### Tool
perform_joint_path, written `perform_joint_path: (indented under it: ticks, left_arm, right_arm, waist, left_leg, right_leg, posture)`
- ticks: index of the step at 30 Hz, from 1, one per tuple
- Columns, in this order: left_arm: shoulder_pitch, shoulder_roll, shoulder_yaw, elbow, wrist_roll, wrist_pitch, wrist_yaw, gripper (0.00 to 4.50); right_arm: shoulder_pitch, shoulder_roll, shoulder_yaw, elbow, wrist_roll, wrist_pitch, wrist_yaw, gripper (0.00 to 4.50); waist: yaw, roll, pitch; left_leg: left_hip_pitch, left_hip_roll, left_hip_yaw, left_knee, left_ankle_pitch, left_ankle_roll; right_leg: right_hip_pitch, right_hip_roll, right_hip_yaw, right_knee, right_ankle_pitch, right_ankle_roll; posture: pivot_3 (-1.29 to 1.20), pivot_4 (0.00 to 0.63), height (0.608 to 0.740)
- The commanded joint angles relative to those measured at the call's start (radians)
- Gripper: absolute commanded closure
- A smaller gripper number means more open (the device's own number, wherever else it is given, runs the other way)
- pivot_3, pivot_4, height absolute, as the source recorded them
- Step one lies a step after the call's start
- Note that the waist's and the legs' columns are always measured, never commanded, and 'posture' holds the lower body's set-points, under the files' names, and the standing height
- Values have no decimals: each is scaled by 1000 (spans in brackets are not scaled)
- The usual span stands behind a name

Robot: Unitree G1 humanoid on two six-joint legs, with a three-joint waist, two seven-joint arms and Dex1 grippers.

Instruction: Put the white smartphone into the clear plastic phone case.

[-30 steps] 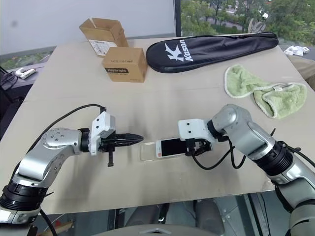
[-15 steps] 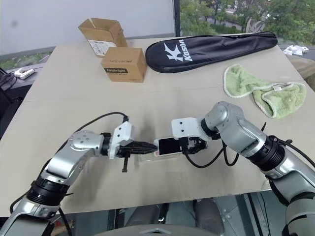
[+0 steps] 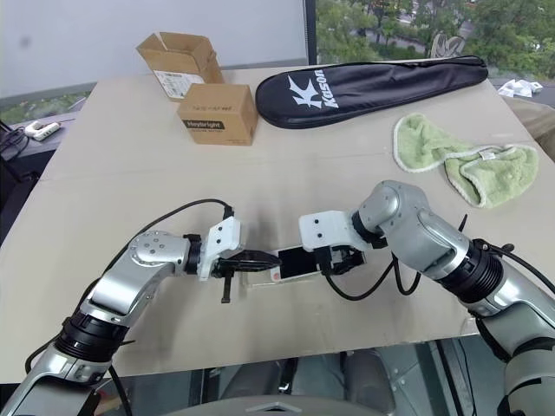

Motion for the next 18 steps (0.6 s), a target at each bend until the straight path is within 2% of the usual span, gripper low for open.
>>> perform_joint_path:
  ticks: [1, 16, 18]
  left_arm:
    - [6, 3, -9, -37, 12, 0, 5, 4476]
    - [5, -21, -70, 58, 109, -73, 23, 4476]
    - [5, -26, -72, 69, 113, -81, 24, 4500]
  right_arm:
    - [-14, -6, 4, -40, -3, 7, 8, 1681]
    - [-30, 18, -4, -112, 12, 161, -35, 1681]
    - [-36, 32, -15, -110, 21, 165, -47, 655]
  waist:
    - [0, 0, 0]
    - [2, 0, -2]
    - [2, 0, -2]
  left_leg:
    - [0, 0, 0, 0, 0, 0]
    - [0, 0, 0, 0, 0, 0]
    - [1, 0, 0, 0, 0, 0]
  right_leg:
    - [0, 0, 0, 0, 0, 0]
    - [0, 0, 0, 0, 0, 0]
    - [1, 0, 0, 1, 0, 0]
  posture:
    - [0, 150, 740]
    - [0, 150, 740]
    - [0, 150, 740]
